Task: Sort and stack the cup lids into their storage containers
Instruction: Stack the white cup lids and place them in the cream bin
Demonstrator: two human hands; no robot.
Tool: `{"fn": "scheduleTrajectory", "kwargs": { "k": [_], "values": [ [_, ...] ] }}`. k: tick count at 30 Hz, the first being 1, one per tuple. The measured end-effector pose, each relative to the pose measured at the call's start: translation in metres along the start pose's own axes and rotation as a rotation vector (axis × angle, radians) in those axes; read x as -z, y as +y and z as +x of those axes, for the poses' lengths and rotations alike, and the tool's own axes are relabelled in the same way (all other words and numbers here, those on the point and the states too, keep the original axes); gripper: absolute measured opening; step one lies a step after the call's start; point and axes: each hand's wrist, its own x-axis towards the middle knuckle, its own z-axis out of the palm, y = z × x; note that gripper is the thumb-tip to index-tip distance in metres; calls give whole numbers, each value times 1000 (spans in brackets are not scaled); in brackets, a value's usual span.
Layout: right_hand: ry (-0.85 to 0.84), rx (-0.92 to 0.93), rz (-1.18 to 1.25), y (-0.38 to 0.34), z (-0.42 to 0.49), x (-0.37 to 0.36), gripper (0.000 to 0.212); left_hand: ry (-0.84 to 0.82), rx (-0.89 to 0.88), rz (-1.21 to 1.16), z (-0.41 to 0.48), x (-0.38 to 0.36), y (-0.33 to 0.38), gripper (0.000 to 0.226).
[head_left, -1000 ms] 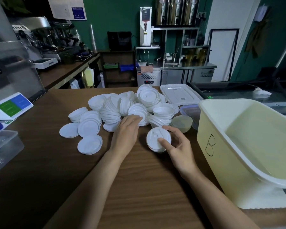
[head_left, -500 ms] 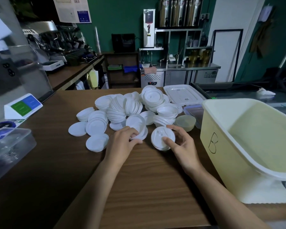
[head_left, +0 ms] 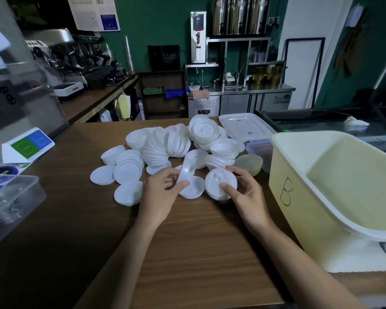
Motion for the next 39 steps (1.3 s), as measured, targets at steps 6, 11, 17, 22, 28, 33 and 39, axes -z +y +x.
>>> {"fn": "scheduleTrajectory", "kwargs": {
  "k": [6,11,17,22,28,33,39],
  "values": [
    [11,6,17,2,0,1,39,34,59,-272,2,0,8,27],
    [-44,-52,119,-3,0,-4,35,-177,149,-410,-3,-11,4,26],
    [-99,-52,119,-6,-3,-5,45,-182,114,-285,-7,-23,2,28],
    [-134,-48,138,-5,-2,-3,39,-124,45,-150,-8,-28,0,30],
    [-157,-93,222,-5,-2,-3,43,-122,81,-208,-7,-24,2,21],
    [-164,-103,229,-5,-2,-2,44,-190,140,-293,-6,-21,4,25],
    [-173,-108,120,-4,-3,-4,39,-140,212,-313,-4,-22,0,30]
  ]
}}
